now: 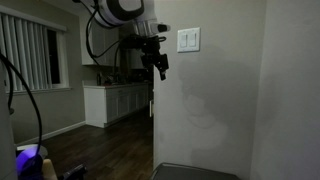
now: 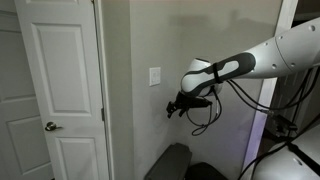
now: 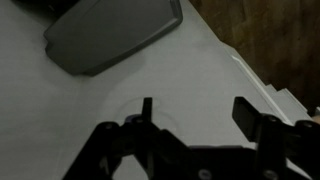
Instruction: Turn on the light switch on the right.
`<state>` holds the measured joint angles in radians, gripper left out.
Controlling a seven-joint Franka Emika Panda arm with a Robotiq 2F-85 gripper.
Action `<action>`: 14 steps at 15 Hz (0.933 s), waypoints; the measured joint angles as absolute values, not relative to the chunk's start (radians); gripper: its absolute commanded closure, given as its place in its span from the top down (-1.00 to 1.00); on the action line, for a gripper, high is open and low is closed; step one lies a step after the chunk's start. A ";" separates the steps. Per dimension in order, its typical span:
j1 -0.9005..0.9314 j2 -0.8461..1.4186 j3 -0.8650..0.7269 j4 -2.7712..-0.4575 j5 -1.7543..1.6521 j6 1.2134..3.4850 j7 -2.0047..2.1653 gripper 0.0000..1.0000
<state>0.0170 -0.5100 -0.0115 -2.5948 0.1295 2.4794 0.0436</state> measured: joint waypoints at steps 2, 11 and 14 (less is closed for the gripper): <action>0.018 -0.524 -0.001 -2.595 0.130 2.560 0.044 -0.19; 0.027 -0.586 0.075 -2.595 0.129 2.752 0.049 -1.00; 0.027 -0.586 0.093 -2.595 0.123 2.808 0.051 -1.00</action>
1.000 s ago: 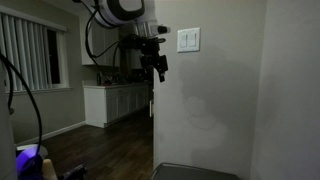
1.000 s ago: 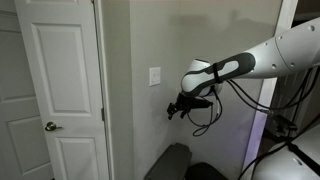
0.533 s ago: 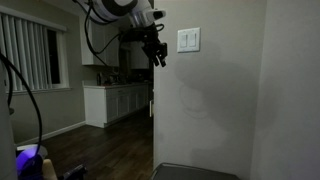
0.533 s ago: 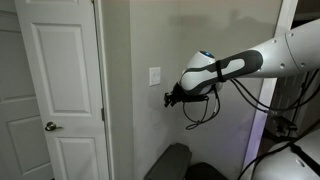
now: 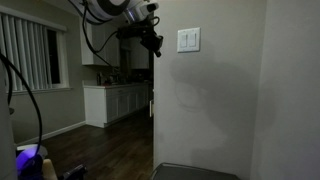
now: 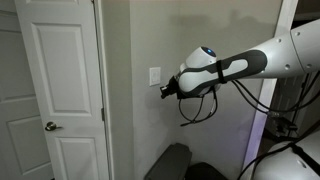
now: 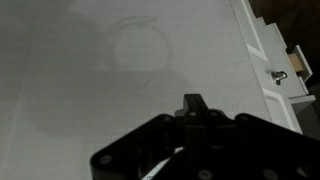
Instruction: Turn on the light switch on the right.
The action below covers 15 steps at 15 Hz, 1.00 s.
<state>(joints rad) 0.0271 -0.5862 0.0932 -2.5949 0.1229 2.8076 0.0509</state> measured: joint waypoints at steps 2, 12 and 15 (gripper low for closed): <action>0.023 -0.584 0.100 -2.594 0.110 2.842 0.057 -1.00; -0.058 -0.401 0.081 -2.350 0.051 2.876 0.059 -1.00; -0.060 -0.315 0.055 -2.236 0.051 2.876 0.059 -1.00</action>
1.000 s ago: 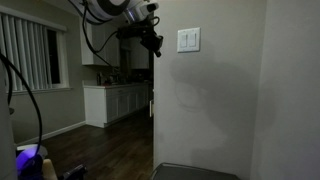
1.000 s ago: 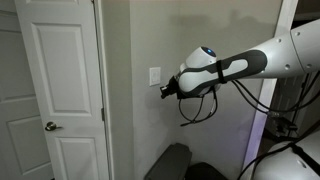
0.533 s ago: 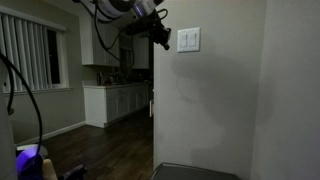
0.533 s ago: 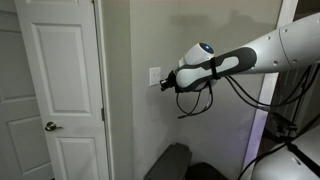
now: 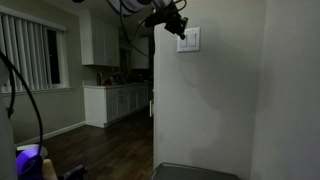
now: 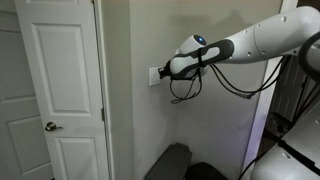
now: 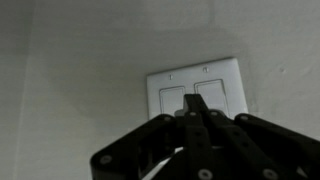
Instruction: Turn on the light switch on the right.
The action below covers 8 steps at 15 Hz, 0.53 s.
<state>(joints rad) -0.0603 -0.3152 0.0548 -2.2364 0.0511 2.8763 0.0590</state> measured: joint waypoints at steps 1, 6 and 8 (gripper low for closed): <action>-0.060 -0.284 0.047 -2.199 0.051 2.876 0.059 -1.00; -0.051 -0.173 0.026 -2.070 0.051 2.856 0.059 -1.00; -0.049 -0.172 0.023 -2.060 0.051 2.837 0.059 -1.00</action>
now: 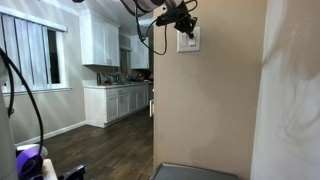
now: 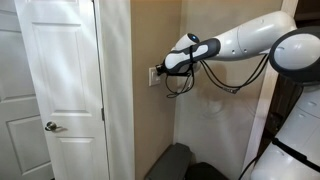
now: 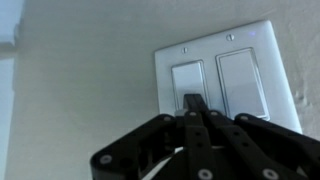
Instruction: Turn on the light switch on the right.
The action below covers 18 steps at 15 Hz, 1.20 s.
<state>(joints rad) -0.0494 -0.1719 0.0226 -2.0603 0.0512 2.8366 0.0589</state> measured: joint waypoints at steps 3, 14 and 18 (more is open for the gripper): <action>-0.050 -0.171 0.021 -2.048 0.043 2.805 0.059 -1.00; -0.056 -0.362 0.042 -2.113 -0.170 2.171 0.104 -1.00; -0.042 -0.396 0.042 -2.154 -0.163 2.090 0.104 -0.88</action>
<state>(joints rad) -0.0420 -0.3961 0.0416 -2.1541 -0.1635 2.0903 0.1037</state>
